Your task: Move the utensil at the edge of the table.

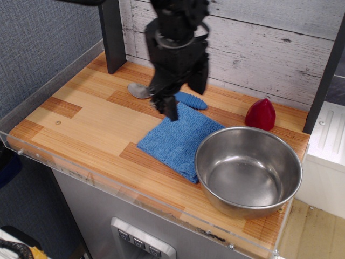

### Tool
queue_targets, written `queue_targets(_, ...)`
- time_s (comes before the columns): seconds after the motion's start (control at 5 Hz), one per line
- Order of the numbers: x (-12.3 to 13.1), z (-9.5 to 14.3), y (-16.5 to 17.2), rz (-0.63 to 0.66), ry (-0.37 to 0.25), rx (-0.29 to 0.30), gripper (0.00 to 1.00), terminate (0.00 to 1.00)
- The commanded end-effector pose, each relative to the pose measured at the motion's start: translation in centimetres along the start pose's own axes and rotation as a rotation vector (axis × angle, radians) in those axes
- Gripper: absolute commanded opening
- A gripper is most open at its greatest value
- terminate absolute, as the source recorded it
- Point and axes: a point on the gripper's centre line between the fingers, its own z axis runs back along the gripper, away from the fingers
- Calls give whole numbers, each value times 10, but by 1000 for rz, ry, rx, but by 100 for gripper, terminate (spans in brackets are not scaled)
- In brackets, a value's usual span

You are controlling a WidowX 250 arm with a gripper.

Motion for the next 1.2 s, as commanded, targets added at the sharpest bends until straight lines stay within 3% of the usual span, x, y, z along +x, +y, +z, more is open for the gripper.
queue_targets(0.0, -25, 39, -9, -389, 8, -97, 100, 0)
queue_targets(0.2, -41, 36, -5, -608, 72, -60, 100, 0)
queue_targets(0.4, -46, 32, 9, -716, 116, -38, 100, 0)
queue_targets(0.8, -47, 19, 26, -833, 160, 17, 100, 0)
queue_targets(1.0, -51, 10, 25, -875, 177, 9, 100, 0)
